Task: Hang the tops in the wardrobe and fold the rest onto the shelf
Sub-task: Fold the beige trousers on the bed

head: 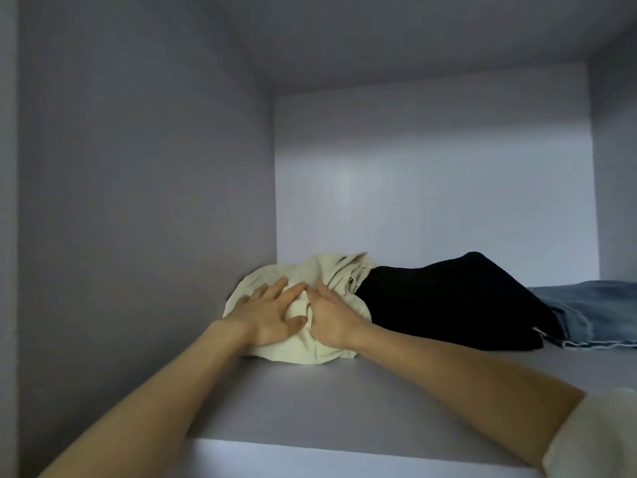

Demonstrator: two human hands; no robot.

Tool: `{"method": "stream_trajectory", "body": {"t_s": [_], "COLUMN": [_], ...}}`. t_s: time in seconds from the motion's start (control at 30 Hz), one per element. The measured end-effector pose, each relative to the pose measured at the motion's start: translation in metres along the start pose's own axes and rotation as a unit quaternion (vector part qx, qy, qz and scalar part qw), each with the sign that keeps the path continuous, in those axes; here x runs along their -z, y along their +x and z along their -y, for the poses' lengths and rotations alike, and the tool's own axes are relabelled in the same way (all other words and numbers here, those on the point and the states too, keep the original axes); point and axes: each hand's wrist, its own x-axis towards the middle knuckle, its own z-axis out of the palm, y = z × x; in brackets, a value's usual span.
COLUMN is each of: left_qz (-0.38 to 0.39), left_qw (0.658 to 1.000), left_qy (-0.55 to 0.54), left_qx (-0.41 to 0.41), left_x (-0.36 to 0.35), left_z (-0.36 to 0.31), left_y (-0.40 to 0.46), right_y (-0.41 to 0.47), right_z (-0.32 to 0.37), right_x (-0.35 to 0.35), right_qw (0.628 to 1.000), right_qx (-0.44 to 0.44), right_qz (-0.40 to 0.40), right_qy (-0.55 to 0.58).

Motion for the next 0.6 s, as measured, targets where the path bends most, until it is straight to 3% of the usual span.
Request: {"method": "stream_trajectory", "body": {"t_s": [0.07, 0.13, 0.2, 0.27, 0.5, 0.6], "left_qz": [0.028, 0.044, 0.056, 0.066, 0.091, -0.013], "left_qw": [0.999, 0.998, 0.998, 0.997, 0.995, 0.999], "left_qy": [-0.020, -0.028, -0.011, 0.011, 0.031, -0.043], "left_qx": [0.018, 0.031, 0.040, 0.044, 0.029, -0.020], "left_x": [-0.006, -0.009, -0.007, -0.010, -0.002, 0.012], "left_z": [0.002, 0.004, 0.005, 0.005, 0.002, 0.001], "left_y": [0.001, 0.000, 0.000, -0.002, -0.009, -0.008], "right_y": [0.000, -0.009, -0.020, -0.031, -0.027, -0.020], "right_z": [-0.011, -0.027, -0.044, -0.056, -0.032, -0.024], "right_x": [0.002, 0.012, 0.020, 0.021, 0.036, 0.044], "right_qw": [0.999, 0.986, 0.947, 0.918, 0.940, 0.963], "right_qx": [0.000, -0.009, -0.004, 0.005, -0.087, -0.052], "right_qz": [0.012, -0.006, 0.001, 0.032, 0.094, -0.019], "right_qy": [-0.043, -0.165, -0.322, -0.394, -0.317, -0.262]}}
